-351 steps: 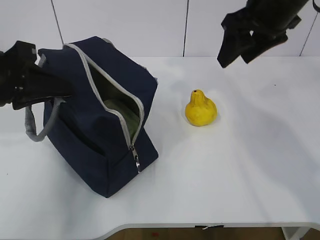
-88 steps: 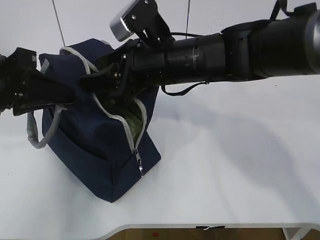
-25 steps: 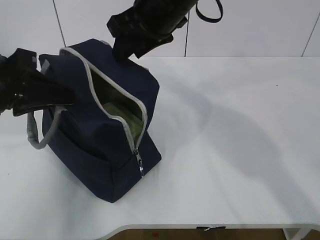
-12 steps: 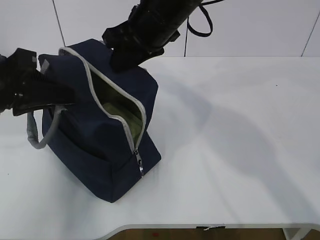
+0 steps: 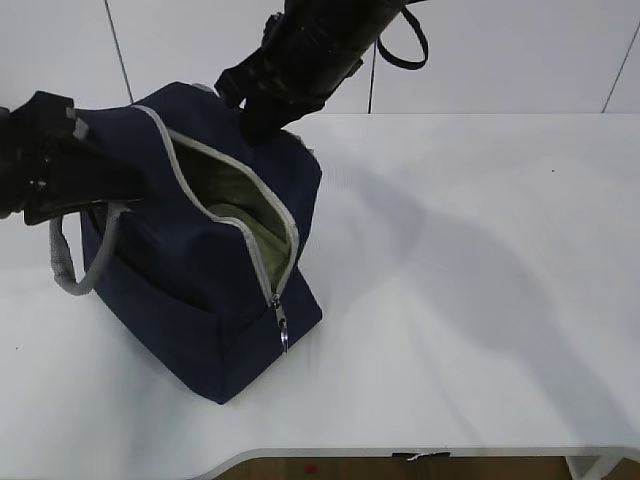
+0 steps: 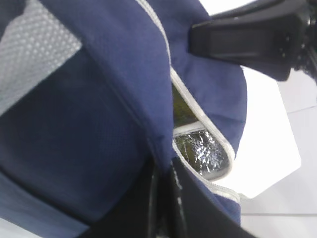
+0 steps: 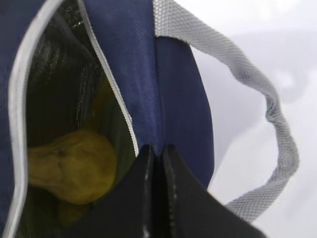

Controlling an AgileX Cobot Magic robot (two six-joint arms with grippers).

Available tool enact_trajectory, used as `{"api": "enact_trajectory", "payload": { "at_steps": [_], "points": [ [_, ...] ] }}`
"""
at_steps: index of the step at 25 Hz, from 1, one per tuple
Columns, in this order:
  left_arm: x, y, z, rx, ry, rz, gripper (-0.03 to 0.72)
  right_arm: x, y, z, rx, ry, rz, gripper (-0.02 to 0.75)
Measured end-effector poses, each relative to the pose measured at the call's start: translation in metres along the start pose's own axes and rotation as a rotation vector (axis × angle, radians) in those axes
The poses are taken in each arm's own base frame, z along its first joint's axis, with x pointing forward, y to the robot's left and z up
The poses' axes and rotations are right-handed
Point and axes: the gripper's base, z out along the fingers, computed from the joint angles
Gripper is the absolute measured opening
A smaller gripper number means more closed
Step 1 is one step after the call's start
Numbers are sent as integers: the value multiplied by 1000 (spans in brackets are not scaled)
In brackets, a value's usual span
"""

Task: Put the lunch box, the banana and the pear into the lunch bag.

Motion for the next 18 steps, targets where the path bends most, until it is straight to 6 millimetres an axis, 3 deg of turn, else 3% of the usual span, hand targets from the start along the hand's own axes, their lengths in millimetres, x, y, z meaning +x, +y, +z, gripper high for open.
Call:
{"api": "enact_trajectory", "payload": {
  "at_steps": [7, 10, 18],
  "points": [
    [-3, 3, 9, 37, -19, 29, 0, 3, -4, -1, 46, 28, 69, 10],
    [-10, 3, 18, 68, -1, 49, 0, 2, -7, -12, 117, 25, 116, 9],
    [-50, -27, 53, 206, 90, 212, 0, 5, -12, -48, 262, 23, 177, 9]
  ]
}}
